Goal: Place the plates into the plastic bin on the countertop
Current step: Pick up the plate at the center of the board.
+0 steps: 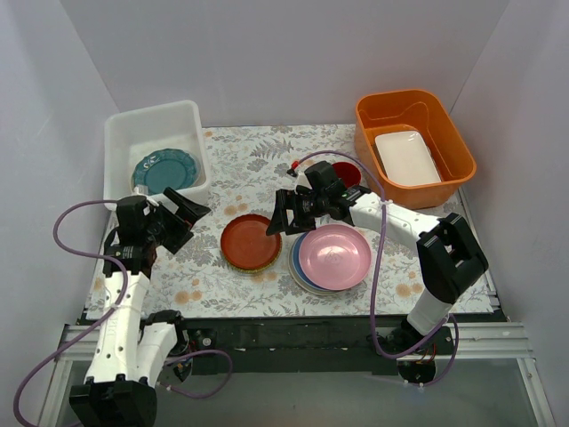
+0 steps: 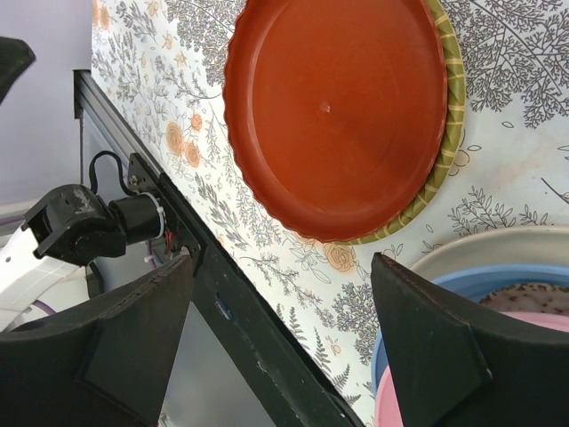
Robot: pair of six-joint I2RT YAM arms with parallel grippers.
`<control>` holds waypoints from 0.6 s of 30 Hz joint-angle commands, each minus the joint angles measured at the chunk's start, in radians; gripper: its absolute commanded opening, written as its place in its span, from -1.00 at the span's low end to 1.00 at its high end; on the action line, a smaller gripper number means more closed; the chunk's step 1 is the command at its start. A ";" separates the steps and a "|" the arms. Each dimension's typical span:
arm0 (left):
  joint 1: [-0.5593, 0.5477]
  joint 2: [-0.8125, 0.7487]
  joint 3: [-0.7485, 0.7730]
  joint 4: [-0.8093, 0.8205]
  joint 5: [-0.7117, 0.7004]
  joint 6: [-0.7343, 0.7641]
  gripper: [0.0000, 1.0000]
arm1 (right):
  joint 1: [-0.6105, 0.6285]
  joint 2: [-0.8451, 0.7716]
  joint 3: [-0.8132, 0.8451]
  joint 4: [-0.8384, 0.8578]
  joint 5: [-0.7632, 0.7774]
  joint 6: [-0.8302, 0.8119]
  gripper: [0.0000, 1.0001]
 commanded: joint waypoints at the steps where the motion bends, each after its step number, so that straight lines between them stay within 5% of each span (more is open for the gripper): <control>1: -0.004 -0.019 -0.024 -0.038 0.018 0.018 0.96 | 0.007 0.001 0.035 -0.004 0.012 -0.014 0.75; 9: -0.010 0.085 0.026 -0.029 0.046 0.096 0.96 | 0.008 0.004 -0.005 -0.013 0.095 -0.032 0.71; 18: -0.109 0.197 0.026 -0.030 0.043 0.179 0.96 | 0.011 0.057 -0.036 -0.008 0.141 -0.035 0.37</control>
